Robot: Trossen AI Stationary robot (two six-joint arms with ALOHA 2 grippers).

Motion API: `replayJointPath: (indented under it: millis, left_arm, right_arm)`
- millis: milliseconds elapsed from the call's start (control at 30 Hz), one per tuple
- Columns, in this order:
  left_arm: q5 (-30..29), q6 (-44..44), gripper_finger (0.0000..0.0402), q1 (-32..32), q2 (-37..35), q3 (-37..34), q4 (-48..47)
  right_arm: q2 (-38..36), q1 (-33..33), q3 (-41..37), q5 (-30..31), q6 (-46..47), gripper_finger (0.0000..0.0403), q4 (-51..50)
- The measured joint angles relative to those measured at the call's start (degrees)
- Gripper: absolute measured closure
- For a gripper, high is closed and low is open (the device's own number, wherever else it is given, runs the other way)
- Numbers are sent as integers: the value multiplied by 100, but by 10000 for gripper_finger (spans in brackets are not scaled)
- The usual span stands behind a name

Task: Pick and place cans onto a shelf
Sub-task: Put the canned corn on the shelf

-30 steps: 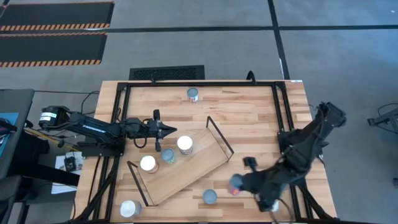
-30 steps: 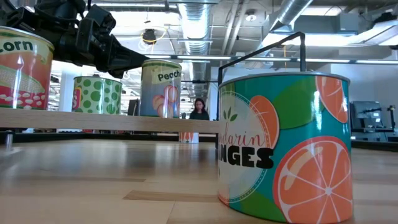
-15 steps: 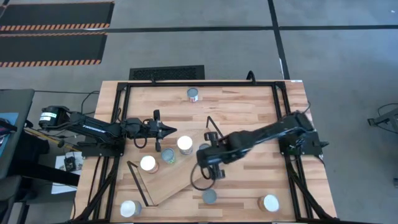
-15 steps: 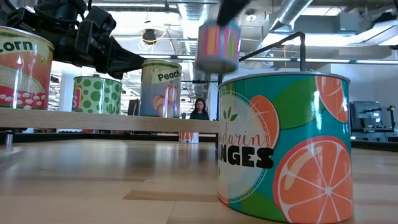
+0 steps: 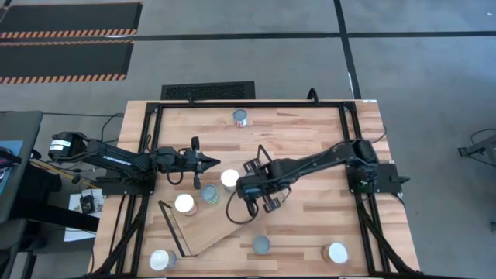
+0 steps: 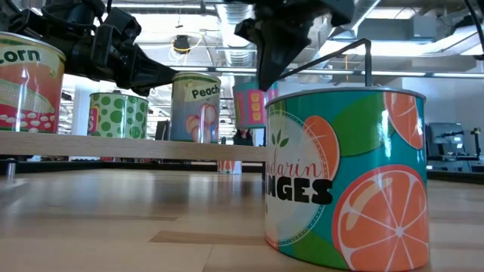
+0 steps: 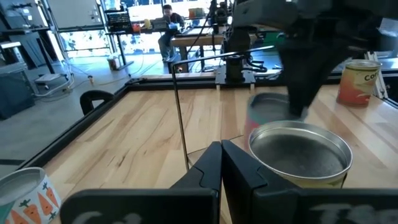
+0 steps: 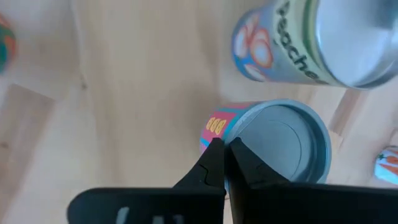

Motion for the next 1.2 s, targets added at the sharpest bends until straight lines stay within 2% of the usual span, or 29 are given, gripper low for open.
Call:
replayJointPath:
  millis: [200, 400, 1200]
  left_arm:
    - [0, -2, 401, 1, 0, 0, -6]
    - [0, 0, 401, 1, 0, 0, -8]
    - [0, -7, 401, -1, 0, 0, -12]
  right_arm:
    - [-2, -257, 0, -17, -495, 393, 145]
    - [-2, -429, 0, -326, -541, 393, 141]
    - [-11, -609, -302, -411, 754, 390, 613]
